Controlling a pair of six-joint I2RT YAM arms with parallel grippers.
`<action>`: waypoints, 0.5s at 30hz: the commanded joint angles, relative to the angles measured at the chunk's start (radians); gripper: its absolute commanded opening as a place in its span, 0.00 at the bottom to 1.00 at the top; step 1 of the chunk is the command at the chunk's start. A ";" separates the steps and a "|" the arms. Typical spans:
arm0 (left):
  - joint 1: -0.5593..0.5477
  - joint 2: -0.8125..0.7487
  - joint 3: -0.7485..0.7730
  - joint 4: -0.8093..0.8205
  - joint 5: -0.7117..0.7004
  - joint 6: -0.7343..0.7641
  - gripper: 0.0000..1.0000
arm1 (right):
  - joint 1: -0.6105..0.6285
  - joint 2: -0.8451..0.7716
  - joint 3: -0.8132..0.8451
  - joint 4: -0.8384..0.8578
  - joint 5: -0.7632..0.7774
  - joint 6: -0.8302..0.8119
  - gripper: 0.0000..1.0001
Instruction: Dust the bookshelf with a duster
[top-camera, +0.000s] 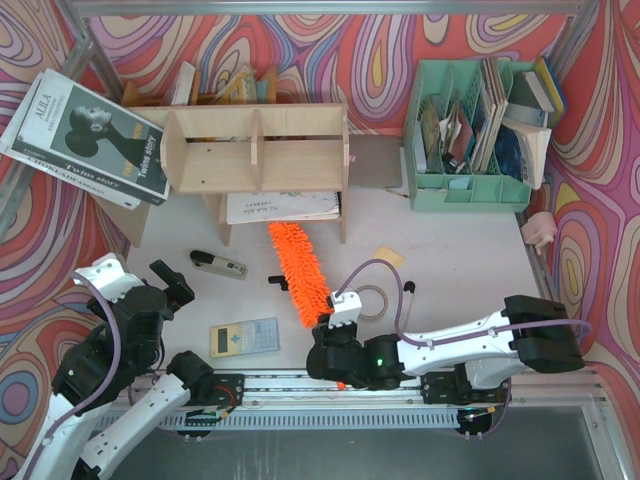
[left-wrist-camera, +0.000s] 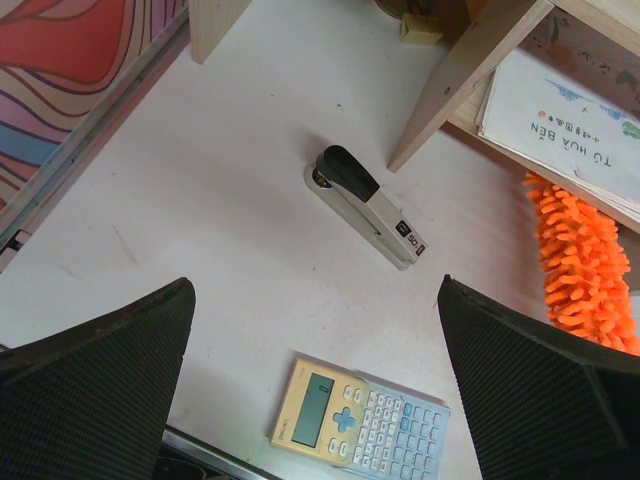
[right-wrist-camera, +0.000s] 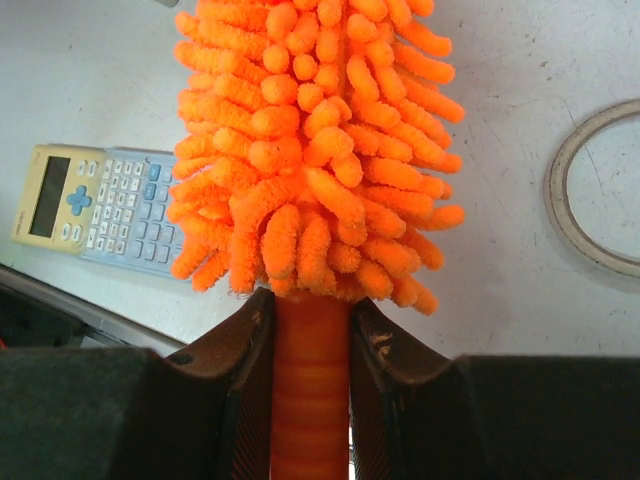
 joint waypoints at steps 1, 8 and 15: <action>-0.003 -0.007 0.000 0.001 -0.012 0.009 0.98 | 0.001 -0.006 0.027 0.021 0.066 -0.015 0.00; -0.004 -0.007 -0.001 0.001 -0.010 0.009 0.98 | 0.000 -0.029 0.063 -0.490 0.187 0.451 0.00; -0.004 -0.010 0.000 0.000 -0.008 0.009 0.98 | -0.064 0.031 0.066 -0.399 0.063 0.348 0.00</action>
